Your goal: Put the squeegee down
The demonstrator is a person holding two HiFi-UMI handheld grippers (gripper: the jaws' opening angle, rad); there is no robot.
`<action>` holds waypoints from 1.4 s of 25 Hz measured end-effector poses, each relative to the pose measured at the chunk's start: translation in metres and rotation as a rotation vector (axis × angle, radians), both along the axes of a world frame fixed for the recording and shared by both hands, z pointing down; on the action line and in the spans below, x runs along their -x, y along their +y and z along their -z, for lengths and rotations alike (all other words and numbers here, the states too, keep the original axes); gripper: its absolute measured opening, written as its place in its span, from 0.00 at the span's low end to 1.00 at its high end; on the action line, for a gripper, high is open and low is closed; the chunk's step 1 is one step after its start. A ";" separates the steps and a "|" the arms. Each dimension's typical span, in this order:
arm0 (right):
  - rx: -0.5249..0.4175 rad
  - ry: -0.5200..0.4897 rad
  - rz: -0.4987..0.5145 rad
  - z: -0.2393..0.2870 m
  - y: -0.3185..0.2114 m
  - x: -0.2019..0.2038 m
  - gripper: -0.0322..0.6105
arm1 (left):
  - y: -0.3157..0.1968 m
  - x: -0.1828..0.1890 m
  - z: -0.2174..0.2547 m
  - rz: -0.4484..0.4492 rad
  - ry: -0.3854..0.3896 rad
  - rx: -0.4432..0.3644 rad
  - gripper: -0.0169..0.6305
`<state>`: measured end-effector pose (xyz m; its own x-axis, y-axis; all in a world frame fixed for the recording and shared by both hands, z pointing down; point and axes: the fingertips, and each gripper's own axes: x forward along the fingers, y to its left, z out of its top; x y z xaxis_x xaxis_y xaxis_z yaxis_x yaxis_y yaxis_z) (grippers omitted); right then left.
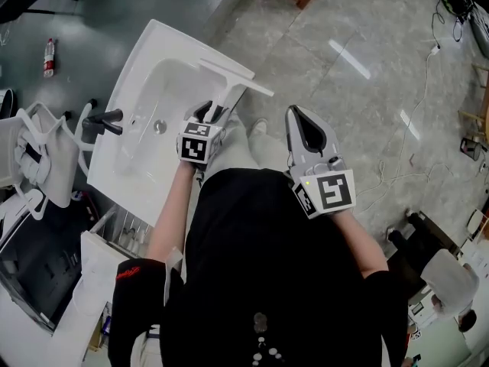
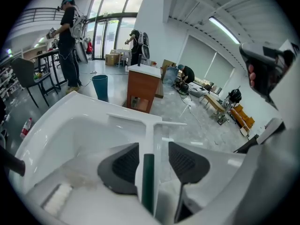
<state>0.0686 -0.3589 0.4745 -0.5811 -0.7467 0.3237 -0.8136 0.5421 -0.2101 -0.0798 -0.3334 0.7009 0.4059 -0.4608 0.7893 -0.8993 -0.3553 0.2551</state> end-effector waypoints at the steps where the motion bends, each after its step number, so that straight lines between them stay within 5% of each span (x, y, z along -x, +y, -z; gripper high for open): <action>1: -0.004 -0.003 0.007 0.001 0.001 0.000 0.05 | 0.001 0.001 0.005 0.014 0.002 -0.011 0.32; 10: -0.047 -0.017 0.070 0.009 0.019 0.002 0.05 | 0.023 -0.002 0.032 0.046 -0.013 -0.096 0.04; 17: -0.063 -0.044 0.092 0.018 0.023 0.001 0.05 | 0.021 -0.010 0.075 0.104 0.037 -0.191 0.03; 35: -0.238 -0.143 0.181 0.105 0.012 0.019 0.05 | -0.013 -0.034 0.303 0.176 0.156 -0.743 0.03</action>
<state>0.0494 -0.3469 0.3691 -0.7381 -0.6722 0.0578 -0.6711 0.7228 -0.1650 -0.0461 -0.3467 0.3979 0.3586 -0.9143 0.1882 -0.9316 -0.3377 0.1347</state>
